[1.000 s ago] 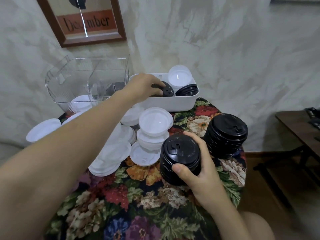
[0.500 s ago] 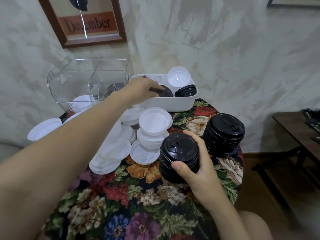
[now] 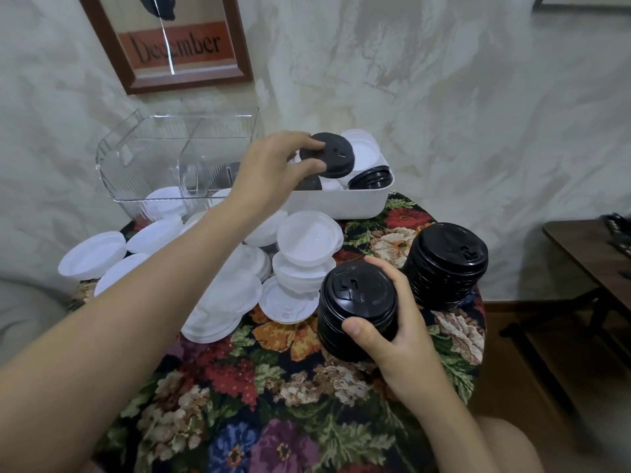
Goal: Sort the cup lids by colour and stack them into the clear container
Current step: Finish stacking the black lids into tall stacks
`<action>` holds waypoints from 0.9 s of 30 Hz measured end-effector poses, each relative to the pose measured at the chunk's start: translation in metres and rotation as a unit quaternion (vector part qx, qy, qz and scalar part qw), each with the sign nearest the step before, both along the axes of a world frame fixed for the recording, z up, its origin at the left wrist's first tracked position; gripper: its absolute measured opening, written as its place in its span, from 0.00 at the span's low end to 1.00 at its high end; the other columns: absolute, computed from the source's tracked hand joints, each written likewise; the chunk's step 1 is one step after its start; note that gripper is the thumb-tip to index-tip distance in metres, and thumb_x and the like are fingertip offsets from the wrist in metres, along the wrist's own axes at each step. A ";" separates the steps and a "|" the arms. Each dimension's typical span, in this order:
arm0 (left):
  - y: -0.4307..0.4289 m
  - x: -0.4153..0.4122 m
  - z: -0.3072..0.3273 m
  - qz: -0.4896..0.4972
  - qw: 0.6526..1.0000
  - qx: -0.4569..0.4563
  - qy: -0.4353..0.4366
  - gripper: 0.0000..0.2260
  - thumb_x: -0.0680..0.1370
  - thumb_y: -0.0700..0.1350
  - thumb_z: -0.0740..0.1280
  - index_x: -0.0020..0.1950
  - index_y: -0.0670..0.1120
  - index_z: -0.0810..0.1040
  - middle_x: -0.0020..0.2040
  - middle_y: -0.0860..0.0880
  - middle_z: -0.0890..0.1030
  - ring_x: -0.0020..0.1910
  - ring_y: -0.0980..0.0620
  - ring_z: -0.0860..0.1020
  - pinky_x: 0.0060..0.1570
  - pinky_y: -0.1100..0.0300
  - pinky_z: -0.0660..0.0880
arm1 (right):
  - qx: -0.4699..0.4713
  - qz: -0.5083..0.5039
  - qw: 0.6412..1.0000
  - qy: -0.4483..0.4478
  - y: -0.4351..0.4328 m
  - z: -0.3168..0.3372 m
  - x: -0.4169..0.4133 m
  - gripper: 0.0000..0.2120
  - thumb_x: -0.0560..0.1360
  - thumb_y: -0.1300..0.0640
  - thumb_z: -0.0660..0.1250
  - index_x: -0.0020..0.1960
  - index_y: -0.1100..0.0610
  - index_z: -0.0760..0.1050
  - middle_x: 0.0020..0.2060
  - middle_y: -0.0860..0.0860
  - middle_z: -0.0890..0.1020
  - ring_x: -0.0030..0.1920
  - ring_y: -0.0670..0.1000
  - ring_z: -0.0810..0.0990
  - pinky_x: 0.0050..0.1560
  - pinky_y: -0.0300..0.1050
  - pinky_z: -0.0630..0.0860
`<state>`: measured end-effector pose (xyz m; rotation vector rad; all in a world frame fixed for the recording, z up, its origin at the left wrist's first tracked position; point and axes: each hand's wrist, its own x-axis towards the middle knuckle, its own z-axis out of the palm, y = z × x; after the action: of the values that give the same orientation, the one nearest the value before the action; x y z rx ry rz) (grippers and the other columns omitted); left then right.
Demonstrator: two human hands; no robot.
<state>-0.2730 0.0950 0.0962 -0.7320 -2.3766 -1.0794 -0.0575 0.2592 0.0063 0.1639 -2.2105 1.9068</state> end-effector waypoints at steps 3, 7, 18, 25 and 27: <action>-0.009 0.049 0.008 -0.078 0.996 0.046 -0.023 0.14 0.76 0.46 0.76 0.61 0.52 0.85 0.62 0.55 0.82 0.58 0.57 0.81 0.61 0.62 0.77 | -0.002 0.000 1.000 -0.004 0.000 -0.001 -0.001 0.36 0.66 0.34 0.75 0.71 0.36 0.66 0.63 0.32 0.77 0.65 0.37 0.77 0.59 0.28 0.72; -0.031 0.112 0.001 -0.155 0.981 0.070 -0.094 0.13 0.74 0.48 0.77 0.58 0.56 0.85 0.63 0.58 0.83 0.61 0.60 0.81 0.59 0.62 0.78 | 0.003 -0.004 1.000 0.002 0.001 -0.004 -0.002 0.39 0.66 0.32 0.75 0.73 0.36 0.65 0.65 0.34 0.77 0.66 0.38 0.76 0.61 0.33 0.74; -0.039 0.131 -0.015 -0.217 0.953 -0.048 -0.205 0.12 0.76 0.52 0.74 0.60 0.60 0.84 0.65 0.65 0.80 0.67 0.64 0.75 0.66 0.53 0.74 | -0.005 0.004 1.000 0.011 0.000 0.002 0.000 0.42 0.66 0.29 0.74 0.75 0.40 0.66 0.66 0.35 0.78 0.66 0.38 0.77 0.61 0.30 0.73; -0.031 0.140 -0.016 -0.250 0.933 -0.039 -0.256 0.13 0.81 0.48 0.70 0.65 0.57 0.81 0.68 0.65 0.77 0.69 0.63 0.74 0.69 0.52 0.73 | -0.011 0.006 1.000 0.010 0.004 -0.003 -0.002 0.54 0.62 0.26 0.76 0.81 0.37 0.55 0.72 0.29 0.70 0.72 0.35 0.69 0.64 0.29 0.70; -0.030 0.143 -0.021 -0.247 0.934 -0.018 -0.258 0.13 0.80 0.48 0.70 0.64 0.56 0.82 0.69 0.65 0.77 0.69 0.63 0.74 0.69 0.53 0.74 | 0.005 -0.003 1.000 0.020 0.005 -0.004 -0.002 0.55 0.61 0.24 0.74 0.81 0.33 0.52 0.74 0.28 0.65 0.75 0.35 0.66 0.67 0.32 0.68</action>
<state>-0.1305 0.0653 0.0752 -1.2343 -2.7188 -1.5986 -0.0598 0.2639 0.0022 0.1939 -2.1921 1.8740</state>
